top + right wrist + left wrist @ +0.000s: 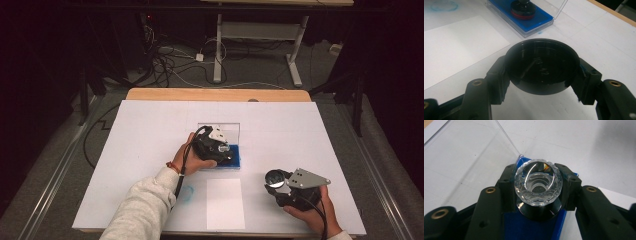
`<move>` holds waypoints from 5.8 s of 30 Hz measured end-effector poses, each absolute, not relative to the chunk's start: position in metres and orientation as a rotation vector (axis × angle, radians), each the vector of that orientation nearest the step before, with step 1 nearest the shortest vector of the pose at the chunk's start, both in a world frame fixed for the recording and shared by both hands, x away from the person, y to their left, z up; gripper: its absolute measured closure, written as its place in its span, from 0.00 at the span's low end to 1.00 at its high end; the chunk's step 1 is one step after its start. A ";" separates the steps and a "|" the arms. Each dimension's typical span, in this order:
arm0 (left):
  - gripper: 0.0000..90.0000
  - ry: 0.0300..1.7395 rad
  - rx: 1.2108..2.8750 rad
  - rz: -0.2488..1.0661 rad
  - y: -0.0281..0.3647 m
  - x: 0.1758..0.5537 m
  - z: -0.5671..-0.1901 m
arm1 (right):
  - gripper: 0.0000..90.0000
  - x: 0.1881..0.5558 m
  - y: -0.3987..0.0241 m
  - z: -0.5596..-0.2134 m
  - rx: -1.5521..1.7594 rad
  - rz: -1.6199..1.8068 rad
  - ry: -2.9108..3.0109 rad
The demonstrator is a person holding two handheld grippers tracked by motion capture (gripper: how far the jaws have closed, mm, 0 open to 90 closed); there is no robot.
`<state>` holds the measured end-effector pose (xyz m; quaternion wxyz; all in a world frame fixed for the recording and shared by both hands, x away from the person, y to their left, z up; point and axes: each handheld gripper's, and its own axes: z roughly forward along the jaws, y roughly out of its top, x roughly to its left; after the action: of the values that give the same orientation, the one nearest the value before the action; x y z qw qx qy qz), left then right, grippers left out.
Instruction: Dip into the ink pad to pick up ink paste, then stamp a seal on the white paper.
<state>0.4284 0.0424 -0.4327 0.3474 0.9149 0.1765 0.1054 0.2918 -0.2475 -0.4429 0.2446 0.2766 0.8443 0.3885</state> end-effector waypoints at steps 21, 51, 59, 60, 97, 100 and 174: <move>0.61 0.457 2.450 0.289 0.036 0.428 -0.426 | 0.43 0.292 -0.247 -0.442 0.756 1.067 2.306; 0.61 0.445 2.388 0.265 0.050 0.424 -0.408 | 0.43 0.289 -0.251 -0.438 0.764 1.072 2.274; 0.61 0.409 2.304 0.300 0.071 0.406 -0.387 | 0.43 0.289 -0.253 -0.437 0.776 1.070 2.267; 0.61 0.406 2.302 0.309 0.073 0.404 -0.386 | 0.43 0.289 -0.253 -0.437 0.780 1.070 2.265; 0.61 0.198 2.314 0.299 0.071 0.332 -0.378 | 0.43 0.288 -0.249 -0.438 0.751 1.077 2.274; 0.61 0.186 2.318 0.298 0.069 0.328 -0.380 | 0.43 0.288 -0.248 -0.438 0.748 1.073 2.277; 0.61 0.107 2.490 0.163 0.042 0.304 -0.441 | 0.43 0.287 -0.240 -0.444 0.711 1.018 2.329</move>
<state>0.3039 0.0424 -0.4414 0.3166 0.9457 0.0406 0.0619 0.2869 -0.2398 -0.4444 0.2483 0.2609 0.8548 0.3736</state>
